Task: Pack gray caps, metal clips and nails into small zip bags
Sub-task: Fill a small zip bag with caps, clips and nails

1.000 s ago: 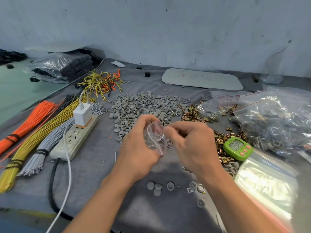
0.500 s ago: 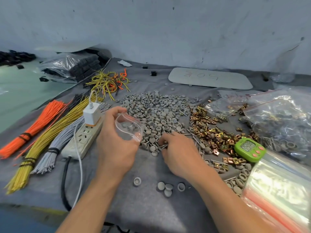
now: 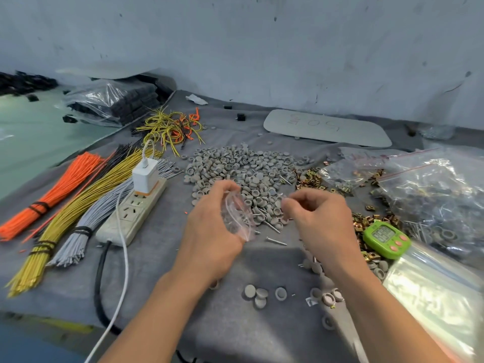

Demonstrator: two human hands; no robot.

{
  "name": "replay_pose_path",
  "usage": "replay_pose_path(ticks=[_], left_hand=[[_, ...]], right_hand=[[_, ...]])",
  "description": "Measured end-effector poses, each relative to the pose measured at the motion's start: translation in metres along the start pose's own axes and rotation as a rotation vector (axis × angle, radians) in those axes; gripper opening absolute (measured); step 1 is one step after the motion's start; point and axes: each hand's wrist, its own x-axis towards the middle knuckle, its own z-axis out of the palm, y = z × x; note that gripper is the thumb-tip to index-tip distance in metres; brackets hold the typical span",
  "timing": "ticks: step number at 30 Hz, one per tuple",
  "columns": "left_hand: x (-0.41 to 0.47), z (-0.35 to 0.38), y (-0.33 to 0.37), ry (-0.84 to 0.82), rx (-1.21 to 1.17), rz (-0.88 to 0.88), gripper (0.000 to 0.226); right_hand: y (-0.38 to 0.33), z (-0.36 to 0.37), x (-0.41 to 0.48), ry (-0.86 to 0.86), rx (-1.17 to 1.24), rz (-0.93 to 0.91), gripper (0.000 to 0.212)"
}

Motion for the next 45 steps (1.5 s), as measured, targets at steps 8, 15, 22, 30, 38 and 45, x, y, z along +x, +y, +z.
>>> replay_pose_path(ticks=[8, 15, 22, 30, 38, 45], left_hand=[[0.000, 0.010, 0.011, -0.118, -0.020, 0.071, 0.068], [0.002, 0.007, 0.009, -0.035, -0.147, 0.059, 0.063], [0.009, -0.004, -0.001, 0.155, -0.247, 0.016, 0.068], [0.002, 0.000, 0.005, 0.072, -0.119, 0.016, 0.070], [-0.001, 0.013, 0.015, -0.104, -0.061, 0.011, 0.061], [0.001, 0.010, 0.011, -0.092, -0.128, 0.005, 0.062]], right_hand=[[-0.024, 0.011, -0.020, -0.151, -0.208, -0.268, 0.011], [-0.018, 0.009, -0.014, -0.005, 0.031, -0.129, 0.022], [-0.001, 0.008, -0.013, -0.319, -0.674, 0.074, 0.012], [-0.005, 0.009, -0.014, -0.230, -0.645, 0.051, 0.015], [-0.018, 0.006, -0.020, -0.109, -0.099, -0.296, 0.022], [-0.015, 0.019, -0.012, -0.105, 0.004, -0.253, 0.026]])
